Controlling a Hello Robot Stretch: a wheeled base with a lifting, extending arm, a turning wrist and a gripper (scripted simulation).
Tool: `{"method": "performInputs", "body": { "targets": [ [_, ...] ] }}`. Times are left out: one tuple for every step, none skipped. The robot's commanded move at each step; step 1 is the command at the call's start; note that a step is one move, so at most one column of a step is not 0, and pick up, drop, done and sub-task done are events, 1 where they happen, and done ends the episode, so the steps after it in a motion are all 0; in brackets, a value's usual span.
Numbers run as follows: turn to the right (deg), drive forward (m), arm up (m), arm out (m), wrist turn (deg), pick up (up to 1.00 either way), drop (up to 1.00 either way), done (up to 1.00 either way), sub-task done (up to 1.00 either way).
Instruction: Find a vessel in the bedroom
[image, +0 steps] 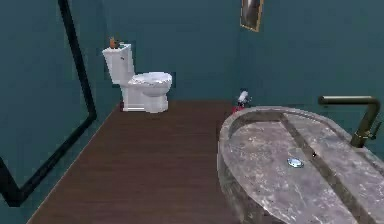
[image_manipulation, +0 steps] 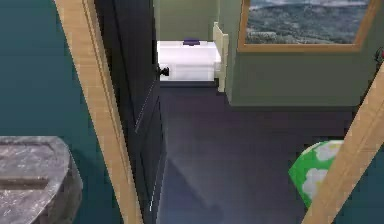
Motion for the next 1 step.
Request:
{"method": "performInputs", "body": {
  "targets": [
    [45.0, 0.00, 0.00, 0.00, 0.0, 0.00, 0.00, 0.00, 0.00]
  ]
}}
